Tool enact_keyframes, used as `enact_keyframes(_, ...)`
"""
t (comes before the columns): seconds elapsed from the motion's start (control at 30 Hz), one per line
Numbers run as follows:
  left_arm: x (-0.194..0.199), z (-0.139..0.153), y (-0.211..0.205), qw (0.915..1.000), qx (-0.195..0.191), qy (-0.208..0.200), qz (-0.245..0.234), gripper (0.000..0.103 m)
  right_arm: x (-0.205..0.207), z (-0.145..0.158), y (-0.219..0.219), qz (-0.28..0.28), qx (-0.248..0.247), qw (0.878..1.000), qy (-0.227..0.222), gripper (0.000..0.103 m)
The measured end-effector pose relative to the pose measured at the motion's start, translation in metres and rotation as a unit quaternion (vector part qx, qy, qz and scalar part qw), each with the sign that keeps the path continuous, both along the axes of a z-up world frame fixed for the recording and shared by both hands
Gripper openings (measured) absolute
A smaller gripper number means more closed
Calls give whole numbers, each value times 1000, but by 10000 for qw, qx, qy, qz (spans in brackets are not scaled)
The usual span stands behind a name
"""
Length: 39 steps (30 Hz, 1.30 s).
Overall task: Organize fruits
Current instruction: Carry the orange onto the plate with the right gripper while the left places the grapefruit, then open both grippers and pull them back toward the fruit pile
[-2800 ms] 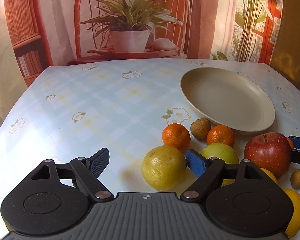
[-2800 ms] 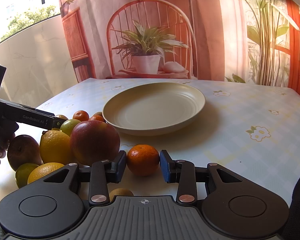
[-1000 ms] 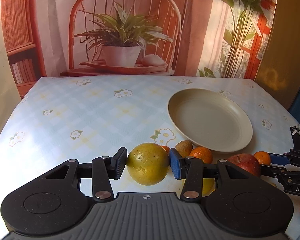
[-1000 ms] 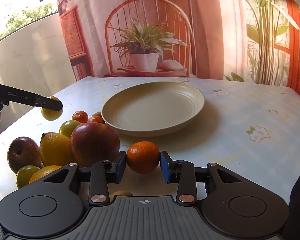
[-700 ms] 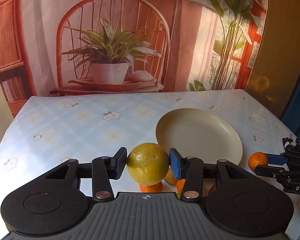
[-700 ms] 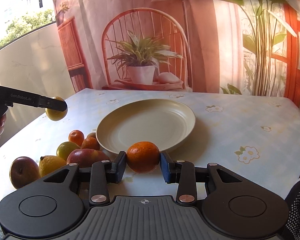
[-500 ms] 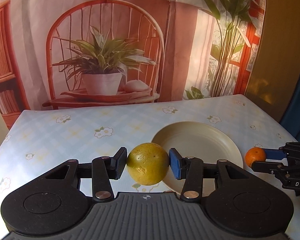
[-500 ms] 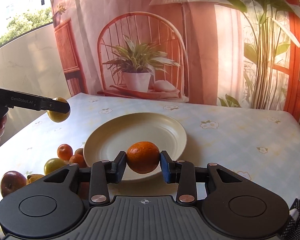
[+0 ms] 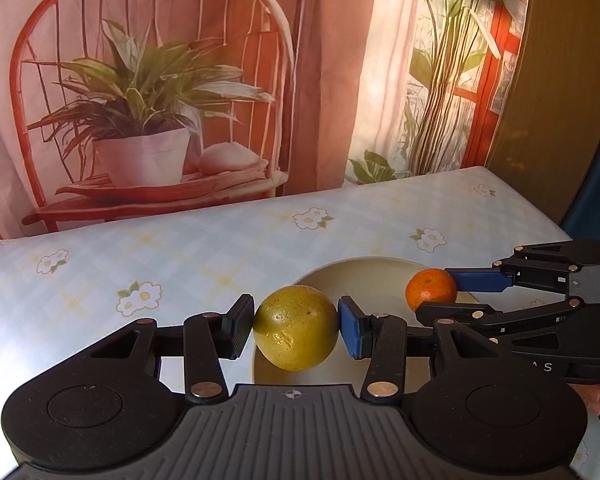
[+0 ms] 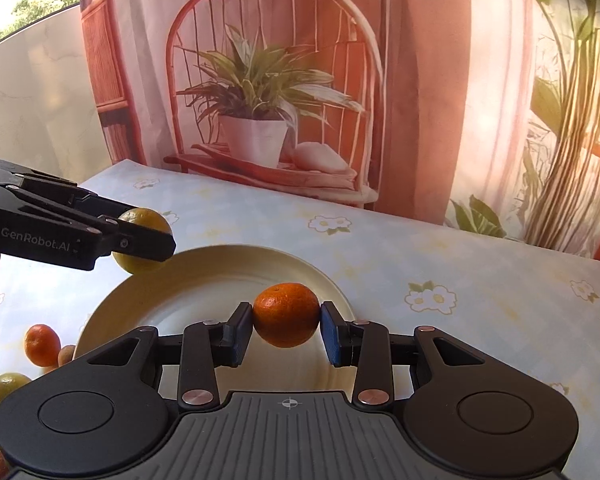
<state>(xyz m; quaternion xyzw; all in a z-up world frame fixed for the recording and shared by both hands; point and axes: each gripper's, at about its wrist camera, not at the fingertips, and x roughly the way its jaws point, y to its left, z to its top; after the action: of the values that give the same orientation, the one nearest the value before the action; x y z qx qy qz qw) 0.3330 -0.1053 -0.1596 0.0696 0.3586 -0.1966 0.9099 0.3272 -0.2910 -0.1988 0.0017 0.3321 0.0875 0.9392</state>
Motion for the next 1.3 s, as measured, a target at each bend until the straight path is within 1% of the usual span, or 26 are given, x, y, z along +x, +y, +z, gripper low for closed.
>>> enact_keyframes(0.17,14,-15,-1,9995,-68,296,71,49,15,-9,3,21,-116,9999,112,34)
enact_keyframes(0.27,18,-21,-2,9993,-51,369,62,49,18,-12,4,12,-193,9997,146,34)
enact_keyframes(0.37,19,-22,-4,9996,24,295,47,49,19,-15,2,-8,-173,9997,179,34)
enact_keyframes(0.47,20,-20,-5,9995,-81,289,-14,49,17,-16,1,-38,-157,9997,179,35)
enact_keyframes(0.53,19,-18,-5,9996,-77,264,21,50,16,-15,0,-82,-143,9997,183,35)
enact_keyframes(0.7,13,-6,2,9995,-217,190,132,52,3,-8,-4,-185,-55,9997,131,37)
enact_keyframes(0.77,7,1,6,9994,-252,149,203,55,-5,-3,-7,-265,57,9996,70,37)
enact_keyframes(0.83,0,9,11,9993,-262,67,245,58,-14,3,-9,-398,171,9991,17,42)
enact_keyframes(0.97,-23,27,26,9988,-248,-159,395,59,-34,14,-8,-623,290,9976,-104,42)
enact_keyframes(1.17,-65,46,52,9970,43,-413,654,59,-68,28,0,-929,585,9936,-247,42)
enact_keyframes(1.3,-93,53,71,9962,158,-436,742,59,-91,32,13,-1057,718,9914,-288,42)
